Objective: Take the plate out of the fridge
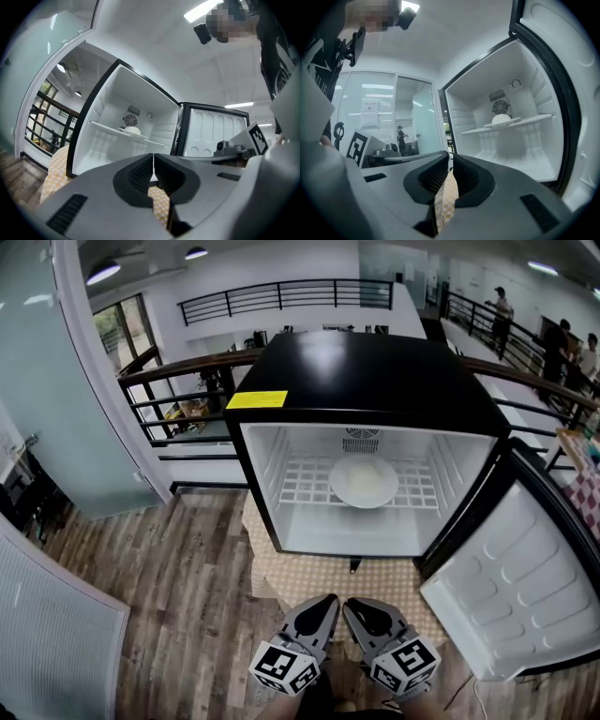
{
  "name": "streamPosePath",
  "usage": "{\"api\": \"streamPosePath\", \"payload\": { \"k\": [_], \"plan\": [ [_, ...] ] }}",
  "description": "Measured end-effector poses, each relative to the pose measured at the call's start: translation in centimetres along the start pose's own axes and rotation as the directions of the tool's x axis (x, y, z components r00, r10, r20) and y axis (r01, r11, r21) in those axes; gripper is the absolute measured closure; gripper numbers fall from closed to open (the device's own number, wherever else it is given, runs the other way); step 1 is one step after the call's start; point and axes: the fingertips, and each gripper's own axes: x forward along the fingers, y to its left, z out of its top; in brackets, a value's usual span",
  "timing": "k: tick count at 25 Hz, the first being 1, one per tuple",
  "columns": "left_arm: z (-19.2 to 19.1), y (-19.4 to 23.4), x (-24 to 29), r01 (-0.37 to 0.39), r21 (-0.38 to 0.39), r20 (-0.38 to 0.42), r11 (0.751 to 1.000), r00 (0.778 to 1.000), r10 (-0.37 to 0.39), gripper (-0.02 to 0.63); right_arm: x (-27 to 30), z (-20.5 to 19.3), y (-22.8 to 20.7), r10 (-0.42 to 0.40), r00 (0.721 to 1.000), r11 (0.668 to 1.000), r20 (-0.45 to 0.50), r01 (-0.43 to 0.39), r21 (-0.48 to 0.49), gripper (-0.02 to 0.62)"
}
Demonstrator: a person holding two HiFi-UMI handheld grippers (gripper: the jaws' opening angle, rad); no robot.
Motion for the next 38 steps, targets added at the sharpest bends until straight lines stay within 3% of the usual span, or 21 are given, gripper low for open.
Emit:
{"api": "streamPosePath", "payload": {
  "k": [24, 38],
  "plan": [
    [0.9, 2.6, 8.0, 0.167, -0.006, -0.022, 0.986, 0.986, -0.167, 0.591, 3.4, 2.9, -6.4, -0.185, 0.982, 0.982, 0.038, 0.186, -0.037, 0.543],
    [2.7, 5.7, 10.8, 0.211, 0.006, -0.019, 0.978, 0.977, -0.211, 0.591, 7.1, 4.5, -9.2, -0.265, 0.962, 0.963, 0.067, 0.267, -0.023, 0.543]
  ]
}}
